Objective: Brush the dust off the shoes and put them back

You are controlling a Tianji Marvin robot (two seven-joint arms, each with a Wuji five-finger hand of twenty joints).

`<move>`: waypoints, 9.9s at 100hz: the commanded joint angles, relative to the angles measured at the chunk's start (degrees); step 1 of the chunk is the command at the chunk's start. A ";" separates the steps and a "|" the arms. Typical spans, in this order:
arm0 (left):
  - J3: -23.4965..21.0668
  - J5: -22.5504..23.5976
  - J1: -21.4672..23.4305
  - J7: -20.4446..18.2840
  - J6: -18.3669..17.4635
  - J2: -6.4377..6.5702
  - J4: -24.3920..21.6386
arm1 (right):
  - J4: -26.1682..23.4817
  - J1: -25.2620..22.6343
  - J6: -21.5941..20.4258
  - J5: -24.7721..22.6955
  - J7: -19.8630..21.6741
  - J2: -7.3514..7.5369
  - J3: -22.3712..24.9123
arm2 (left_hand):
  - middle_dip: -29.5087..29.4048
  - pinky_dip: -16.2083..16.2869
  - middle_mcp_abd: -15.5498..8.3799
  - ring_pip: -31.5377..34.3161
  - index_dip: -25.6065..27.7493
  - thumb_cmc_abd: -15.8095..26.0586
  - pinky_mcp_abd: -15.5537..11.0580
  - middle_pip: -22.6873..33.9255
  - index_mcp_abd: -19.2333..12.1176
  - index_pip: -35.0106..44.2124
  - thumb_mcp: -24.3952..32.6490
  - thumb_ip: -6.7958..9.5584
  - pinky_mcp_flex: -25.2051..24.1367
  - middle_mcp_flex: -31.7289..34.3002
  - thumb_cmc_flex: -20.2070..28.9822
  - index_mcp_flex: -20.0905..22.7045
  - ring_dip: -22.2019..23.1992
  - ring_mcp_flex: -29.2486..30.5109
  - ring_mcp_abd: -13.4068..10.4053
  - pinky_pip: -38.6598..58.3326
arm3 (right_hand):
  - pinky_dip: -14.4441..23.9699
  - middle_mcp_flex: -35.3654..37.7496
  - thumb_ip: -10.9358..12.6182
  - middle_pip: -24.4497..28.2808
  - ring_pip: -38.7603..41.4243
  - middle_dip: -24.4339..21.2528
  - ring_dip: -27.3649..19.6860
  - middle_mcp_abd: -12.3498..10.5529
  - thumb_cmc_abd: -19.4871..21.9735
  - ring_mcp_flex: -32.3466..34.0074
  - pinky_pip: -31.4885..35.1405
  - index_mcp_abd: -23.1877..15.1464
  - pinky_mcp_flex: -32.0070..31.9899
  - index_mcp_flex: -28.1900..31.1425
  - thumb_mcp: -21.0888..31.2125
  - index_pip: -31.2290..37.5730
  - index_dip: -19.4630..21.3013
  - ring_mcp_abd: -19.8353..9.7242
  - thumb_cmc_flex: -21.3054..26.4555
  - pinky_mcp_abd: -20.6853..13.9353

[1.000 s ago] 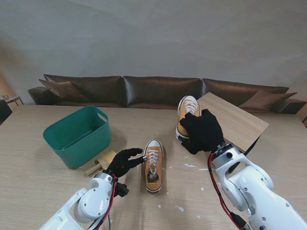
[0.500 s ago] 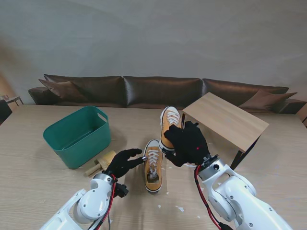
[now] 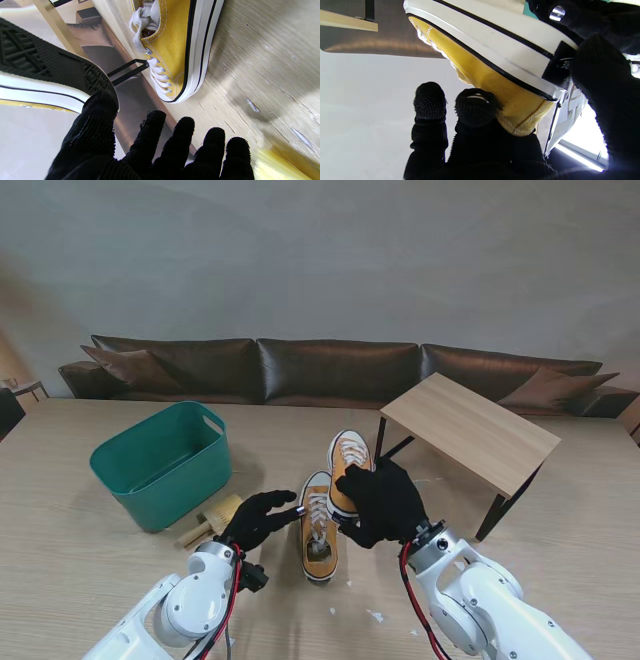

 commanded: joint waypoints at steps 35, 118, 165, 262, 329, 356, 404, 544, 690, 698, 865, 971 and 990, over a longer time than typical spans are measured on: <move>0.13 -0.26 -0.12 -1.16 1.09 -0.40 -0.14 | 3.83 1.07 -0.29 1.31 0.54 -0.20 -1.42 | 0.10 0.59 0.32 -0.69 0.08 2.83 -0.11 0.19 0.24 -0.09 -1.63 2.88 -0.88 0.40 1.50 0.32 0.10 0.36 1.38 -0.45 | -1.39 0.06 3.86 2.16 1.58 -0.72 -0.56 -3.83 3.32 2.37 2.64 -3.29 1.50 0.46 10.94 10.92 0.80 -1.44 6.87 -1.53; 0.47 -0.52 -0.66 -1.59 1.65 -0.41 0.38 | 13.06 7.54 -2.14 2.97 3.89 0.39 -5.13 | 0.07 0.66 0.33 -0.76 0.03 3.03 -0.11 0.16 0.24 -0.14 -2.05 2.93 -0.94 0.28 1.69 0.24 0.12 0.31 1.36 -0.45 | -1.53 0.13 3.56 1.81 1.37 -1.09 -0.69 -4.56 2.97 2.57 2.63 -4.44 1.63 0.59 10.91 10.58 0.71 -1.74 6.23 -1.56; 0.62 -0.70 -0.95 -2.02 1.62 -0.36 0.69 | 17.70 7.93 -7.15 6.64 6.43 0.53 -4.87 | 0.07 0.68 0.30 -0.76 0.02 3.12 -0.24 0.18 0.25 -0.17 -2.24 2.96 -0.95 0.27 1.78 0.14 0.13 0.28 1.26 -0.46 | -2.01 0.03 2.46 -4.57 -1.69 -9.25 -1.43 -3.19 0.99 2.88 1.85 -8.48 1.63 2.20 8.41 5.69 0.76 -0.23 3.85 -0.75; 0.54 -0.65 -0.70 -1.93 1.48 -0.35 0.69 | 19.78 5.76 -12.48 9.54 2.51 -0.10 -3.70 | 0.08 0.72 0.52 -0.77 0.05 3.15 -0.16 0.17 0.24 -0.13 -2.51 2.98 -0.98 0.22 1.87 0.20 0.14 0.26 1.43 -0.46 | -1.39 -6.79 10.89 -12.94 -7.15 -22.10 -2.61 1.31 1.27 -1.81 0.55 -6.57 -2.20 -10.80 5.53 -21.59 -6.37 3.45 -10.67 1.69; 0.88 -0.78 -1.07 -2.19 1.15 -0.33 1.11 | 0.85 -4.25 -2.67 33.92 24.03 -2.26 10.26 | 0.06 0.72 0.31 -0.80 -0.03 2.98 -0.22 0.12 0.06 -0.28 -2.52 2.99 -1.03 0.00 2.06 -0.20 0.12 0.13 1.17 -0.49 | -6.76 -9.53 16.76 -35.01 -49.79 -36.62 -18.36 4.34 24.09 -19.28 -20.43 -6.76 -16.65 -16.94 -12.43 -43.09 -15.51 17.81 -8.27 10.44; 0.78 -0.31 -1.09 -3.11 1.51 -0.03 0.84 | 2.56 -4.83 0.17 36.02 20.77 -3.18 10.49 | 0.05 0.67 0.10 -0.84 -0.05 2.62 -0.35 0.07 -0.21 -0.34 -2.42 2.97 -1.28 -0.22 2.18 -0.48 0.08 -0.02 1.11 -0.61 | -7.80 -7.75 17.29 -36.67 -53.65 -37.37 -19.89 5.27 24.75 -19.13 -23.56 -6.53 -17.73 -14.80 -12.43 -44.42 -15.67 18.41 -7.96 11.23; -7.34 19.65 9.14 -11.36 10.74 4.61 -16.07 | 5.62 -3.61 0.19 38.72 19.21 -3.82 10.59 | 0.27 1.61 0.08 0.33 0.01 0.75 -0.24 0.08 0.04 -0.23 -1.73 2.88 -0.30 -1.46 1.90 -0.56 0.92 0.82 0.95 0.51 | -7.35 -5.87 17.30 -36.84 -52.97 -37.09 -19.08 6.46 24.76 -17.98 -23.71 -5.54 -17.45 -13.21 -11.01 -44.65 -15.49 18.95 -7.73 11.75; -8.46 43.93 -0.26 -29.16 18.53 9.25 -4.59 | 6.74 -3.73 -0.73 41.87 19.41 -4.10 9.58 | 39.38 17.01 1.90 53.02 -0.93 -6.79 0.76 18.74 -1.09 1.45 17.32 0.36 13.16 4.23 -7.74 3.01 31.47 16.67 0.10 67.94 | -6.78 -5.18 17.40 -36.64 -51.89 -36.94 -18.46 7.35 25.49 -17.45 -23.53 -4.44 -17.41 -12.95 -10.17 -44.67 -15.49 19.20 -8.02 12.09; 8.97 43.01 -13.45 -31.11 17.65 10.30 8.58 | 7.52 -3.51 0.16 44.67 19.58 -4.45 8.69 | 40.87 7.19 -9.12 49.85 21.55 -23.58 -1.79 15.43 -8.23 45.18 30.18 -5.34 23.27 19.71 5.57 9.74 24.48 30.44 -6.67 74.20 | -6.73 -2.92 17.53 -36.03 -51.06 -36.92 -18.25 8.48 27.25 -15.96 -22.50 -0.96 -16.62 -12.60 -9.30 -44.13 -15.80 19.94 -8.41 12.70; 9.30 43.13 -13.67 -30.62 17.19 10.27 8.90 | 7.59 -3.48 0.20 44.83 19.41 -4.51 8.61 | 40.74 6.53 -10.29 50.10 21.96 -23.79 -1.65 13.76 -9.05 48.51 30.83 -5.38 25.82 23.92 6.36 10.70 24.11 33.20 -7.40 74.70 | -6.75 -2.76 17.53 -35.98 -51.05 -36.90 -18.24 8.50 27.55 -15.91 -22.45 -0.46 -16.58 -12.80 -9.25 -44.14 -15.85 19.94 -8.54 12.76; -6.04 24.91 -8.45 -23.63 3.97 7.39 -0.43 | 8.33 -3.42 1.04 46.77 20.58 -4.52 7.77 | 38.48 3.50 -7.24 71.14 30.83 -26.11 3.49 29.15 -0.08 57.05 46.41 -0.75 42.92 40.91 7.31 7.19 25.54 51.16 -8.82 84.02 | -7.05 -3.05 17.50 -35.47 -50.53 -37.15 -18.20 9.40 31.16 -15.81 -21.74 2.46 -16.45 -15.06 -9.86 -43.12 -16.79 20.64 -8.74 13.11; 11.94 17.69 -24.79 -35.33 2.39 8.50 10.80 | 9.17 -1.57 3.85 47.57 19.78 -4.98 8.19 | 39.71 4.75 -7.22 68.09 32.45 -24.36 1.62 26.51 -0.77 56.37 43.70 -0.51 40.21 40.53 7.79 5.89 25.67 51.00 -9.15 83.10 | -7.20 -2.91 17.49 -35.57 -50.56 -37.24 -18.22 9.64 31.27 -15.84 -21.78 2.66 -16.63 -14.83 -10.01 -43.16 -17.12 20.94 -8.43 13.28; 7.43 22.73 -20.54 -37.77 3.71 9.74 6.04 | 9.34 -1.48 3.92 47.68 20.08 -4.93 7.98 | 39.71 4.74 -7.15 67.75 32.45 -24.12 1.58 26.21 -0.89 56.36 43.50 -0.60 40.06 40.52 7.82 5.77 25.80 51.01 -9.08 82.81 | -7.20 -3.00 17.51 -35.61 -50.59 -37.25 -18.22 9.66 31.31 -15.89 -21.82 2.71 -16.67 -14.83 -10.10 -43.20 -17.13 20.92 -8.38 13.25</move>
